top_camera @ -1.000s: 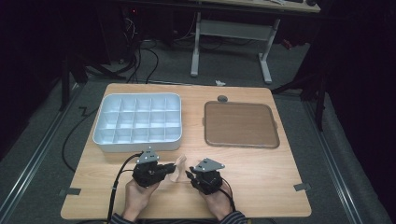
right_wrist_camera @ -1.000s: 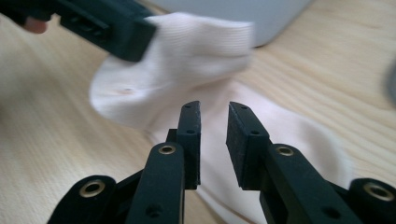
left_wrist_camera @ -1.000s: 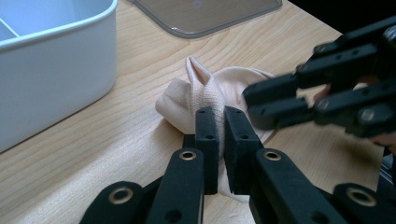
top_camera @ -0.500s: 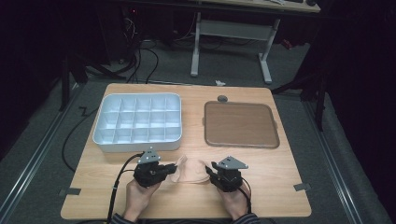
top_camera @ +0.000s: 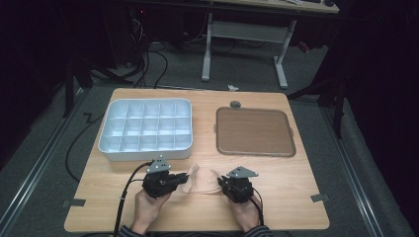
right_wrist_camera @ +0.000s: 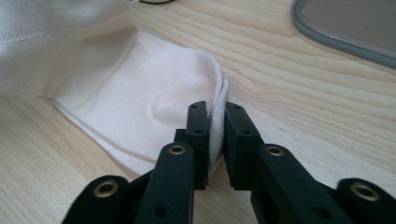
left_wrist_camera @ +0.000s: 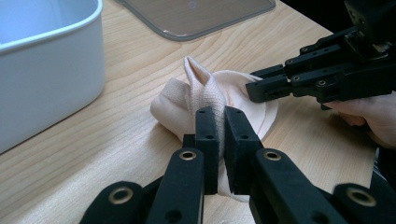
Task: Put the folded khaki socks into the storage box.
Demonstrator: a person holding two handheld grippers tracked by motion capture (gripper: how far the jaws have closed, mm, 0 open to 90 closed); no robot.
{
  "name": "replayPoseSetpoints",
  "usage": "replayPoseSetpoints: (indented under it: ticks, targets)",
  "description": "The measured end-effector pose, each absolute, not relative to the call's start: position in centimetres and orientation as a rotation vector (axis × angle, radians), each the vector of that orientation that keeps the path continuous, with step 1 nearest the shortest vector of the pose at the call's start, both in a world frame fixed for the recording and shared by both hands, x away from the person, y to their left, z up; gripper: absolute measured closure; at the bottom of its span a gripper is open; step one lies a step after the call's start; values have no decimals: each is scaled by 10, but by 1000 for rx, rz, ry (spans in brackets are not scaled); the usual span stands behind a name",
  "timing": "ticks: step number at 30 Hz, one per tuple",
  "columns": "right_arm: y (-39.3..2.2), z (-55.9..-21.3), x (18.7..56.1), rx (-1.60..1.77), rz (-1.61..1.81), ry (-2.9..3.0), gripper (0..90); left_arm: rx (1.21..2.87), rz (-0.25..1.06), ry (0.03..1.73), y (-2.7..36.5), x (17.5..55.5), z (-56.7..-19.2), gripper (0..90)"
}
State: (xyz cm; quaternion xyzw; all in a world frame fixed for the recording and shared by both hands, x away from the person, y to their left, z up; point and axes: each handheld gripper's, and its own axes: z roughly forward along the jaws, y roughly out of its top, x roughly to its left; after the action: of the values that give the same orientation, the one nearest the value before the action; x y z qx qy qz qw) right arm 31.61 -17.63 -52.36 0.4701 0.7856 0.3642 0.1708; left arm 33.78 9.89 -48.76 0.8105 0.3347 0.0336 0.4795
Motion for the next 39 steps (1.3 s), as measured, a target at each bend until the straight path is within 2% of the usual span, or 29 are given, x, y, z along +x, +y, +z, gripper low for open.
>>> replayPoseSetpoints:
  ticks: [7,39]
  targets:
    - [-172,-525,315,1330,1046,2249,854,1987,87,791,93,338,-484,854]
    - [-162,-531,319,1311,1092,2272,853,2031,54,727,56,343,-491,853]
